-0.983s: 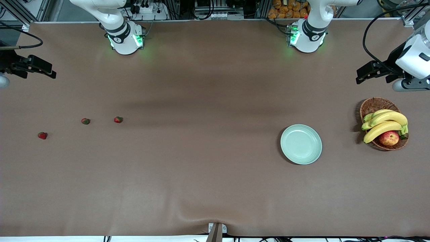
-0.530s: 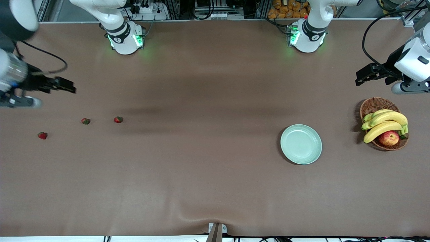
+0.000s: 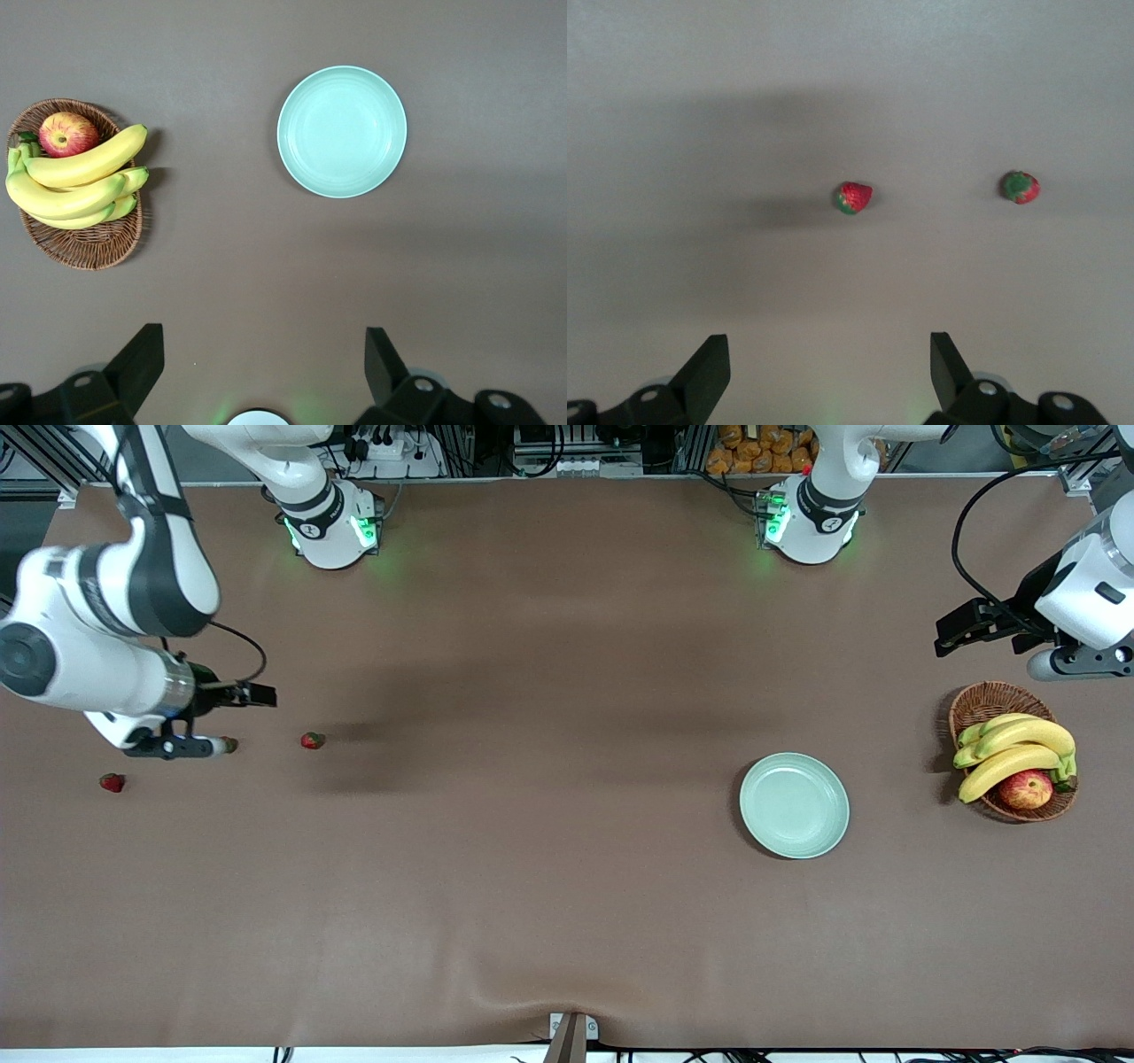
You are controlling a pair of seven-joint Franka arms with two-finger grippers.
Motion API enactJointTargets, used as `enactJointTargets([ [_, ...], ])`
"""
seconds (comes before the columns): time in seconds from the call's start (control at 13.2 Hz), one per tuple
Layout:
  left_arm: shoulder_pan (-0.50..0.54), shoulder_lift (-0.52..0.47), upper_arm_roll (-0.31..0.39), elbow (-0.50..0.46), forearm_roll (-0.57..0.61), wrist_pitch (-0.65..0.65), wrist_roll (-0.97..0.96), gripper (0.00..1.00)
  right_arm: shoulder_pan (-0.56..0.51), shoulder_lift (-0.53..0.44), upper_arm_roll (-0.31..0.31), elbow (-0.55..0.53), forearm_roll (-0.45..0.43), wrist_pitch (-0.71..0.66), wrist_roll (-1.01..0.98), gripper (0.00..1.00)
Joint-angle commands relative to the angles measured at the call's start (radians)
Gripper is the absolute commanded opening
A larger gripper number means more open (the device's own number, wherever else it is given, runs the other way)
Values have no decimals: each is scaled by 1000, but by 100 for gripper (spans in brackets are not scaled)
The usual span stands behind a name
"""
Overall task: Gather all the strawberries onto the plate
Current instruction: 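Reach down and grasp the middle strawberry with the right gripper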
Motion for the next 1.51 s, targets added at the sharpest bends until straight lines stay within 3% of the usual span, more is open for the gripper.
enactJointTargets([
  [0.0, 5, -3, -2, 14, 1, 2, 11, 100, -2, 21, 1, -88, -1, 121, 39, 100],
  [0.23, 5, 2, -2, 8, 1, 3, 14, 100, 1, 57, 2, -143, -1, 207, 129, 100],
  [0.68, 11, -3, 1, 2, 4, 6, 28, 100, 1, 216, 1, -142, 0, 360, 244, 100],
  [1.06, 11, -3, 2, -1, 4, 2, 30, 100, -16, 297, 1, -142, 11, 426, 251, 100],
  [1.44, 11, -2, 2, -9, 4, 2, 30, 100, -25, 313, 1, -144, 13, 432, 251, 100],
])
